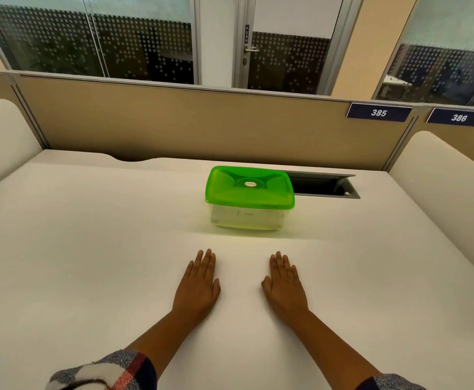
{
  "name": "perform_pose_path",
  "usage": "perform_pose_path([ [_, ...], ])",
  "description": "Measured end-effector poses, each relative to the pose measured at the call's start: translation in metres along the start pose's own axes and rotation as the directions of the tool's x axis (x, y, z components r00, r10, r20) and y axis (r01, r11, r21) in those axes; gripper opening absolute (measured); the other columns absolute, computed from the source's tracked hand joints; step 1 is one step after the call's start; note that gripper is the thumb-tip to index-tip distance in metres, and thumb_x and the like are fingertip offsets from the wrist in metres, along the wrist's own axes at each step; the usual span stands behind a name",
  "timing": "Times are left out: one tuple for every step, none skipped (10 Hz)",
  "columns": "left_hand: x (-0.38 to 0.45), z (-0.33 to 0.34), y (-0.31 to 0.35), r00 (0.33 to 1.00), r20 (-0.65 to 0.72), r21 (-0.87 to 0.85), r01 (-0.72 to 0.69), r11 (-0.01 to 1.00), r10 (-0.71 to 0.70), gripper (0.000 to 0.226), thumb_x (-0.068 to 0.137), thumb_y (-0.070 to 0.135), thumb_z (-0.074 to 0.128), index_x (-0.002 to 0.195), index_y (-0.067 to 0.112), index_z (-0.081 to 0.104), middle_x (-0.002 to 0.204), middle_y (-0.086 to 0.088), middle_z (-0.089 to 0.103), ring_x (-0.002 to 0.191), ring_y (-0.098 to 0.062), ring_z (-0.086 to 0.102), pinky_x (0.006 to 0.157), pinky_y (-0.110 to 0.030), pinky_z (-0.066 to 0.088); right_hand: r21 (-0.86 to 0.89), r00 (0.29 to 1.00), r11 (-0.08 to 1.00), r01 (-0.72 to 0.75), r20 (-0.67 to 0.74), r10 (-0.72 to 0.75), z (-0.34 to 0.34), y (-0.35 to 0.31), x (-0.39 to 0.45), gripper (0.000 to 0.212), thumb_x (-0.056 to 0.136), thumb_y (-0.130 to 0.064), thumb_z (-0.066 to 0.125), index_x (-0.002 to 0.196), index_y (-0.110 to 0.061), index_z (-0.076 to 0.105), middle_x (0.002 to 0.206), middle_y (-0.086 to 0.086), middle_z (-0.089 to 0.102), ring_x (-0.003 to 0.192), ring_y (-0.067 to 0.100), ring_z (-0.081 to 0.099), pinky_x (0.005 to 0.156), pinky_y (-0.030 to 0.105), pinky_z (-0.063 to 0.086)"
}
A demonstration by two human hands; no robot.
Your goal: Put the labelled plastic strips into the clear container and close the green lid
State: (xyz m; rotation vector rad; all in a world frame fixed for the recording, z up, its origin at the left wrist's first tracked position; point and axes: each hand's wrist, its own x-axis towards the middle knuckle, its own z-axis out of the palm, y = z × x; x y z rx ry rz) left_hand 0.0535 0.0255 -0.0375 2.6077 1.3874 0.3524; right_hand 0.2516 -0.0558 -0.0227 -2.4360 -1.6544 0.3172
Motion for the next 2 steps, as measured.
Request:
perform_pose_path([
  [0.017,-0.021,0.003,0.996,-0.09,-0.004,-0.008,1.0,0.007,0.066,0.086,0.038,0.006,0.145,0.011,0.002,0.157,-0.005,0.002,0.145,-0.023,-0.004,0.115,-0.024,-0.013,0.04,0.992,0.998,0.042,-0.123,-0.036,-0.02,0.0,0.01,0.059,0.097,-0.023,0.029,0.149,-0.008,0.003,0.159,0.01,-0.004,0.148,0.021,-0.006,0.12,0.031,-0.003],
  [0.031,-0.035,0.005,0.986,-0.163,0.003,-0.024,1.0,0.024,0.06,0.092,0.033,0.017,0.145,0.012,0.001,0.158,-0.006,0.001,0.145,-0.021,-0.005,0.116,-0.028,-0.005,0.0,0.968,0.994,0.112,-0.224,-0.109,-0.035,0.002,0.018,0.06,0.096,-0.022,0.031,0.149,-0.007,0.005,0.159,0.011,-0.003,0.148,0.023,-0.005,0.12,0.031,-0.003],
])
